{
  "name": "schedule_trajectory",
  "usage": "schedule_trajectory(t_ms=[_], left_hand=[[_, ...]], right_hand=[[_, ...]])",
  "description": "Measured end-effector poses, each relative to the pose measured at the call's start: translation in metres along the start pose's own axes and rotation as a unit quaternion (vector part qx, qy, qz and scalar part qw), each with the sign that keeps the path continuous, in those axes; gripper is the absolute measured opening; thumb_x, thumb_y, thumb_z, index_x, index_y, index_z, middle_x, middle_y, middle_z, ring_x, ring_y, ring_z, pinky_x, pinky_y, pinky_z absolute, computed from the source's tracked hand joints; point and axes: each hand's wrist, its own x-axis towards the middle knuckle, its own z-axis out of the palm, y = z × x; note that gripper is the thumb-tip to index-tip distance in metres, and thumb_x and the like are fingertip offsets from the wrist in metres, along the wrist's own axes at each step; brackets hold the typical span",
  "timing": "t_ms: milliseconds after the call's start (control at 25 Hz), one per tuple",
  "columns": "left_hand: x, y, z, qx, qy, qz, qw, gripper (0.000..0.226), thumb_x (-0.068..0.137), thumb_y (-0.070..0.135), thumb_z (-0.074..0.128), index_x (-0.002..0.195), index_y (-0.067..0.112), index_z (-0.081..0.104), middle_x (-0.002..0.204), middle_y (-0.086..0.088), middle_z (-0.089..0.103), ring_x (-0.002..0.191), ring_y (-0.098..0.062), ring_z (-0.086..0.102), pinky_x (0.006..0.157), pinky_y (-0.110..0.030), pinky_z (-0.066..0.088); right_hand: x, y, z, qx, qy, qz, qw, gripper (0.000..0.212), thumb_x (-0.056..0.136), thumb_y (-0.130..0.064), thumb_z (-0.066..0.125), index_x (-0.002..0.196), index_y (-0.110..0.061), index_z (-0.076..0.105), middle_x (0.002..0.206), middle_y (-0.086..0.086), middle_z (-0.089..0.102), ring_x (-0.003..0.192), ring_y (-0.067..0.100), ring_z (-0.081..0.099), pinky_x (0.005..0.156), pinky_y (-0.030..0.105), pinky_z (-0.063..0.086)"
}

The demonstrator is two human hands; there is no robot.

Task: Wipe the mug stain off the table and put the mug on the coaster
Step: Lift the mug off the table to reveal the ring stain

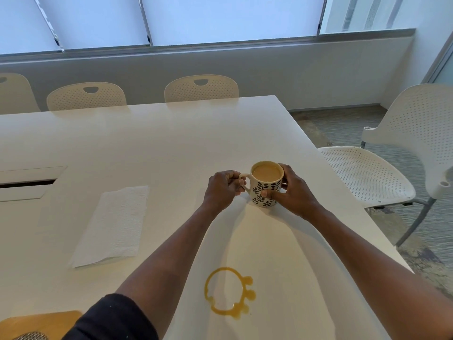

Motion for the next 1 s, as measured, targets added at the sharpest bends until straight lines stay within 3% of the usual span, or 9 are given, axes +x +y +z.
schedule_trajectory(t_ms=[280,440,680,800,1000], left_hand=[[-0.003,0.003,0.001,0.000,0.007,-0.014,1.000,0.012,0.094,0.006,0.064,0.102,0.004,0.073,0.089,-0.011,0.076,0.080,-0.019,0.075,0.078,-0.037,0.063],[-0.007,0.006,-0.002,0.004,-0.004,-0.047,0.999,0.020,0.092,0.003,0.064,0.111,0.003,0.070,0.090,-0.012,0.076,0.085,-0.023,0.075,0.083,-0.042,0.061],[-0.022,0.012,-0.010,0.017,0.003,-0.079,0.997,0.038,0.092,0.009,0.067,0.129,0.003,0.060,0.096,-0.012,0.075,0.088,-0.022,0.074,0.087,-0.042,0.060],[-0.033,0.012,-0.017,0.020,0.007,-0.083,0.996,0.039,0.092,0.011,0.067,0.130,0.004,0.059,0.093,-0.011,0.075,0.088,-0.024,0.074,0.087,-0.043,0.060],[-0.058,0.005,-0.035,0.037,0.016,-0.077,0.996,0.035,0.092,0.012,0.067,0.126,0.007,0.062,0.095,-0.010,0.076,0.086,-0.024,0.075,0.086,-0.044,0.060]], right_hand=[[-0.004,0.001,0.004,0.011,0.007,0.018,1.000,0.078,0.071,-0.033,0.087,0.135,-0.020,0.045,0.118,-0.007,0.062,0.108,0.009,0.062,0.086,0.016,0.050],[-0.008,-0.002,-0.003,0.004,-0.014,0.023,1.000,0.087,0.068,-0.030,0.089,0.141,-0.024,0.042,0.120,-0.013,0.061,0.113,0.001,0.060,0.094,0.021,0.051],[-0.025,-0.005,-0.008,-0.037,-0.023,0.028,0.999,0.090,0.073,-0.028,0.086,0.147,-0.018,0.035,0.135,0.000,0.057,0.125,0.009,0.052,0.105,0.029,0.043],[-0.037,-0.008,-0.011,-0.056,-0.013,0.038,0.998,0.090,0.078,-0.027,0.082,0.150,-0.012,0.030,0.146,0.008,0.050,0.132,0.020,0.050,0.107,0.035,0.044],[-0.062,-0.008,-0.011,-0.073,0.008,0.080,0.994,0.080,0.085,-0.023,0.076,0.150,-0.011,0.030,0.146,0.011,0.050,0.128,0.025,0.054,0.102,0.037,0.047]])
